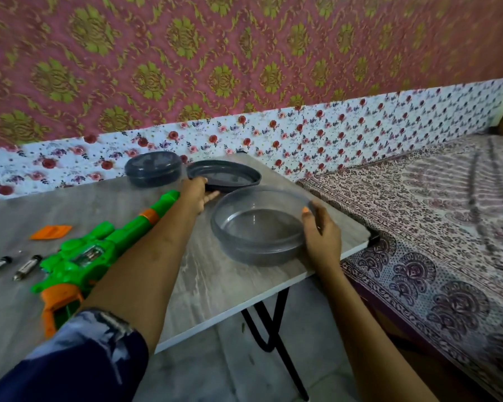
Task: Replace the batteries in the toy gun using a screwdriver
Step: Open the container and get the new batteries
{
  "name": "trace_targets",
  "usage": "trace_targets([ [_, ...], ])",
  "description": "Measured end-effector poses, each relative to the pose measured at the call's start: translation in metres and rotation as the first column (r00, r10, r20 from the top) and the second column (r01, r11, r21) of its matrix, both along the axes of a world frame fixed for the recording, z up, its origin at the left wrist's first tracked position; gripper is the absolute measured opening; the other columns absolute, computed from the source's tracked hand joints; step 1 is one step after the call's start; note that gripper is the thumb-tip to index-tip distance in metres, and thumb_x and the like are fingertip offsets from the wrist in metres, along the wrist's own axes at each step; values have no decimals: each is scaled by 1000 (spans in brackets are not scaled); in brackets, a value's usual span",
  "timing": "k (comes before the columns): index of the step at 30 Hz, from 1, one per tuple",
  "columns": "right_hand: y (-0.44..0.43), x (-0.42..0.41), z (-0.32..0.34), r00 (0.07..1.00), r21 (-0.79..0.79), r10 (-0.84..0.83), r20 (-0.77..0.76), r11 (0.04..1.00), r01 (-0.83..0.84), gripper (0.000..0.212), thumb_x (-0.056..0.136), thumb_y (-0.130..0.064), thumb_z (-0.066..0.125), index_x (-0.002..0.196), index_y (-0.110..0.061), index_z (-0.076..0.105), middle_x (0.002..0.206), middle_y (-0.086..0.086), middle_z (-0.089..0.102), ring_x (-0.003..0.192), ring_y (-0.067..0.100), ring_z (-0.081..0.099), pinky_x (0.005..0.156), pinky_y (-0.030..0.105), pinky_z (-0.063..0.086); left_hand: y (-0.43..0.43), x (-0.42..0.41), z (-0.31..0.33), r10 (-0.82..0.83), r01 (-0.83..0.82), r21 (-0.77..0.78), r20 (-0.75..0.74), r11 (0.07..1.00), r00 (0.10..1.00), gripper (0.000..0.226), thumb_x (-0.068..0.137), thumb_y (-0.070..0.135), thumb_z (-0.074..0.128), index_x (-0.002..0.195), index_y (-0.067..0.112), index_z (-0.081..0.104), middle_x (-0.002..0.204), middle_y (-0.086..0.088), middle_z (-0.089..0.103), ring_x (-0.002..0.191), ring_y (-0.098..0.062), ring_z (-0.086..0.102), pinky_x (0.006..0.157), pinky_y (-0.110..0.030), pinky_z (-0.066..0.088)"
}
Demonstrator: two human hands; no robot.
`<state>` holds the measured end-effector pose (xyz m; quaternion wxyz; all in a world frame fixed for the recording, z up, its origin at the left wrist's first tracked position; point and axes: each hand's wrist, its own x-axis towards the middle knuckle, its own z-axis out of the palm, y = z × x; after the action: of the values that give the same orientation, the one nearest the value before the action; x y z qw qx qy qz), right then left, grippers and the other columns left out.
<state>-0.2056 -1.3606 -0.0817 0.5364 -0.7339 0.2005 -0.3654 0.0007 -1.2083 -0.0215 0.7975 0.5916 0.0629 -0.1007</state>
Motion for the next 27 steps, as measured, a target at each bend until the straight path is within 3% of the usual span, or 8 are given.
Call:
trace_targets([
  [5, 1, 0, 1, 1000, -38, -26, -2, 999, 26, 63, 79, -49, 39, 131, -15, 52, 130, 4, 58, 121, 20, 53, 102, 45, 42, -8, 13, -11, -8, 11, 65, -47, 998, 999, 36, 94, -1, 44, 130, 2, 44, 131, -20, 52, 118, -33, 54, 83, -37, 51],
  [10, 3, -1, 2, 999, -34, -42, -16, 999, 41, 63, 78, -50, 39, 131, -18, 52, 131, 1, 58, 122, 18, 52, 103, 45, 41, -5, 18, -21, 56, -50, 72, -80, 996, 995, 41, 88, -6, 53, 129, 3, 50, 131, -19, 53, 117, -31, 54, 77, -34, 53],
  [14, 4, -3, 6, 999, -30, -17, -28, 999, 16, 62, 81, -50, 42, 132, -16, 51, 133, 3, 56, 124, 19, 50, 105, 44, 40, -1, 1, -11, 62, -55, 116, -64, 992, 996, 43, 87, -4, 55, 130, 3, 49, 126, -15, 54, 116, -31, 53, 87, -38, 52],
  [16, 4, -6, 8, 999, -5, 25, -31, 1000, -25, 58, 86, -48, 48, 135, -16, 48, 137, 3, 52, 127, 19, 47, 108, 43, 37, 2, -18, -2, 25, -16, 157, -51, 987, 998, 39, 88, 0, 55, 127, 1, 49, 115, -13, 56, 107, -27, 56, 78, -37, 51],
  [19, 4, -15, 15, 988, 33, 151, -5, 988, -151, 54, 92, -34, 53, 140, -17, 38, 145, 2, 41, 134, 19, 37, 109, 34, 31, 11, -47, 5, -50, 32, 292, 56, 956, 997, 30, 91, 4, 54, 121, 1, 53, 120, -14, 58, 101, -25, 57, 73, -32, 51],
  [21, 7, -22, 26, 985, -10, 173, 15, 985, -173, 51, 92, -26, 53, 139, -17, 38, 144, 2, 39, 132, 18, 35, 107, 33, 32, 23, -65, 12, -104, 60, 339, 111, 939, 988, 7, 91, 5, 54, 96, 6, 59, 112, -15, 59, 81, -18, 57, 67, -28, 49],
  [23, 16, -25, 39, 987, -89, 144, 70, 986, -138, 44, 92, -18, 54, 135, -17, 43, 140, 3, 43, 127, 15, 38, 108, 37, 34, 36, -78, 18, -126, 47, 377, 189, 925, 974, 11, 90, 6, 57, 81, 12, 57, 100, -10, 55, 77, -15, 53, 63, -25, 46],
  [27, 51, -18, 66, 979, -243, 146, 145, 964, -108, 38, 92, -11, 52, 130, -13, 50, 133, 2, 51, 123, 12, 43, 97, 20, 32, 69, -103, 28, -140, -76, 492, 387, 867, 911, 10, 87, 9, 60, 93, 14, 67, 102, -15, 66, 89, -18, 56, 78, -30, 46],
])
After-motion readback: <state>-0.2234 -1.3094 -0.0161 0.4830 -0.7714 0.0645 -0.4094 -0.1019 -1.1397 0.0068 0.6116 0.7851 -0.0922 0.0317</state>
